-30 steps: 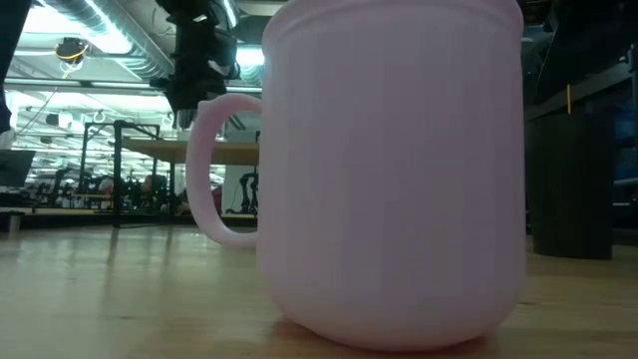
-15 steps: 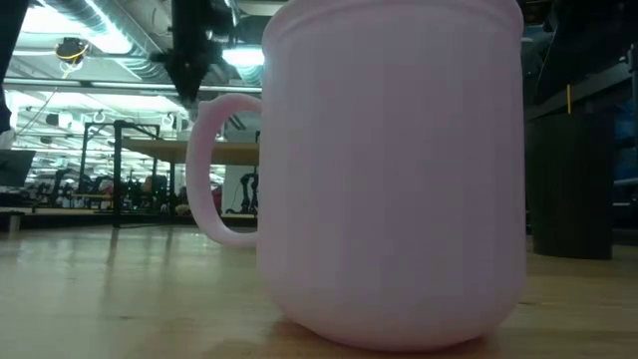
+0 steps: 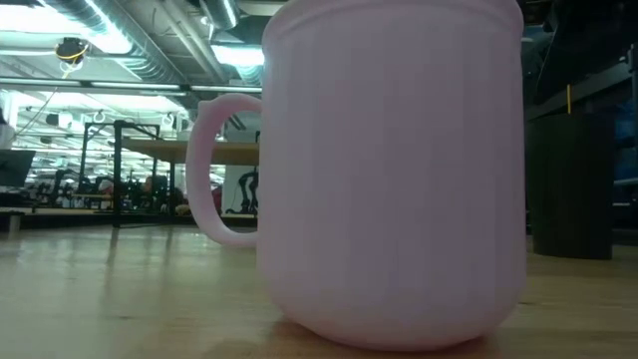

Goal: Stack small to large cups/mugs on shelf
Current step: Align the transparent mug with the transparent mug on the shelf

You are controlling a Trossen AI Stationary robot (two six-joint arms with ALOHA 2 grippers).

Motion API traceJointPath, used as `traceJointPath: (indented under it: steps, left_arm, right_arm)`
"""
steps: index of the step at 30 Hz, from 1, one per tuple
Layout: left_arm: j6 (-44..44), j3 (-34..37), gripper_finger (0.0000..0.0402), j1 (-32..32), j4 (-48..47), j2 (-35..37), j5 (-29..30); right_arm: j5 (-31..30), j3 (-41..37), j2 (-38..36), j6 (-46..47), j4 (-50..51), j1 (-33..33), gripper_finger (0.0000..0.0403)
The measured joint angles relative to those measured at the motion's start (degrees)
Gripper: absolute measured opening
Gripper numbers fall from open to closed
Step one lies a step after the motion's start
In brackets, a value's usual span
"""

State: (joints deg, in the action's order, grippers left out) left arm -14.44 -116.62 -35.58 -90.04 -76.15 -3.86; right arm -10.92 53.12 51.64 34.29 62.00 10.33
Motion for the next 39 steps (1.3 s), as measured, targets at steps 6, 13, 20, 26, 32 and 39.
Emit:
traceJointPath:
  steps: [6,13,20,26,32,39]
  left_arm:
    - [-5.17,0.02,0.0103,10.1,1.12,4.61,-1.62]
    - [-9.55,0.51,0.0139,18.95,0.16,4.73,-1.72]
    - [-17.95,9.56,0.0168,31.08,0.06,4.71,-4.17]
    - [-25.79,22.75,0.0167,44.39,0.27,4.79,-4.7]
    - [-35.41,36.08,0.0165,54.07,10.83,4.82,-3.18]
    - [-37.76,50.09,0.0165,60.59,31.91,4.79,-2.73]
  right_arm:
    - [0.91,0.0,0.0,1.72,0.0,-0.02,0.0266]
    - [1.7,0.0,0.0,4.73,0.0,-0.01,0.0266]
    - [1.66,0.0,0.0,4.73,0.0,0.0,0.0266]
    - [1.64,0.0,0.0,4.6,0.0,-0.01,0.0266]
    - [1.58,0.0,0.0,4.54,-0.01,-0.01,0.0266]
    - [1.53,0.0,0.0,4.51,-0.02,-0.02,0.0266]
